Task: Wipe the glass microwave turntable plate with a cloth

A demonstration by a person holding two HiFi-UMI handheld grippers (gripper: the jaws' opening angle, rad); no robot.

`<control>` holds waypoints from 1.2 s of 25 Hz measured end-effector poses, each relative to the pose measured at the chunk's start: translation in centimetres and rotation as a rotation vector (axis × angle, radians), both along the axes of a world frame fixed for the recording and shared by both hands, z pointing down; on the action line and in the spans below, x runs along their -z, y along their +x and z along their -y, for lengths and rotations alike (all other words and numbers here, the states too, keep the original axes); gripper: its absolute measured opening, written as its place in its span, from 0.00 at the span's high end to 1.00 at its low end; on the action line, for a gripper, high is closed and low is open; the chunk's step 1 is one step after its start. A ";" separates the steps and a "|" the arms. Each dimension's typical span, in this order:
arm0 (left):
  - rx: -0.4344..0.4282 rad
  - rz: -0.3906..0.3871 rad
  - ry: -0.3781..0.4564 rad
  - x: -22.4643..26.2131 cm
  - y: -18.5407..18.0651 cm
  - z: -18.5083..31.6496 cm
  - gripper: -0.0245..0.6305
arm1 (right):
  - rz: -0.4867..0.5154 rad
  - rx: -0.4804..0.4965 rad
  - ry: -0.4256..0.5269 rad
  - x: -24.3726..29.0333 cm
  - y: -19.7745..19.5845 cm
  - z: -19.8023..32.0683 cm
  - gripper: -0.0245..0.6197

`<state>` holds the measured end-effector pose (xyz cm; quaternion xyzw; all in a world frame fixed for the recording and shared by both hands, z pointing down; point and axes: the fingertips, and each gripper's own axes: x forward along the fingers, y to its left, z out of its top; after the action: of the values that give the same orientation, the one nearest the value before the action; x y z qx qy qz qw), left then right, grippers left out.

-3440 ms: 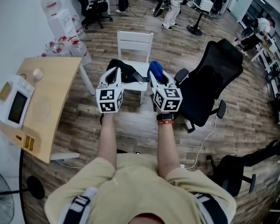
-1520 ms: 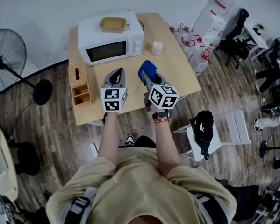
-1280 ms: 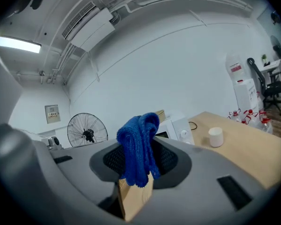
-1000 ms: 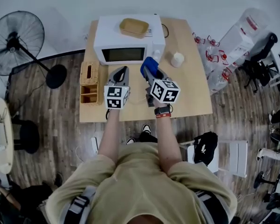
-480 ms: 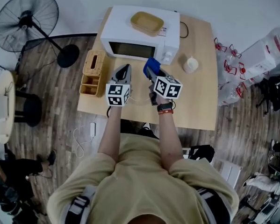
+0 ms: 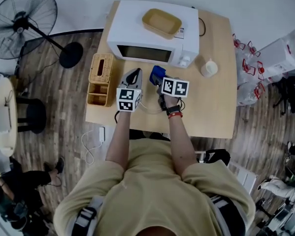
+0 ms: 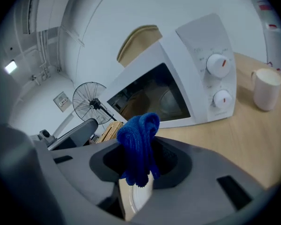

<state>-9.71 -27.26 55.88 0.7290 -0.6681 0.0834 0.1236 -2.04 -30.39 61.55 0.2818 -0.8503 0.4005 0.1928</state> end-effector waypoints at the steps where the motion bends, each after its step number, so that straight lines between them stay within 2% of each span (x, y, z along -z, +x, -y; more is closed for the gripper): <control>1: -0.010 -0.004 -0.006 -0.4 -0.5 0.4 0.93 | -0.003 0.000 -0.020 -0.7 -0.6 0.0 0.75; 6: -0.029 -0.041 -0.044 -2.7 -2.7 1.9 0.93 | -0.046 0.026 -0.094 -4.4 -3.1 0.2 0.75; 10: -0.059 -0.058 -0.067 -4.0 -3.5 2.5 0.93 | -0.023 0.037 -0.145 -6.1 -4.9 0.1 0.75; 17: -0.079 -0.082 -0.115 -6.4 -5.1 3.3 0.93 | -0.070 0.084 -0.184 -8.9 -7.8 -0.1 0.75; 30: -0.097 -0.100 -0.154 -8.2 -6.2 3.6 0.93 | -0.154 0.102 -0.244 -13.2 -8.5 -0.2 0.76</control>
<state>-15.93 -30.84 64.13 0.7520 -0.6167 0.1041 0.2083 -10.55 -30.24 74.75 0.2426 -0.7912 0.4678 0.3104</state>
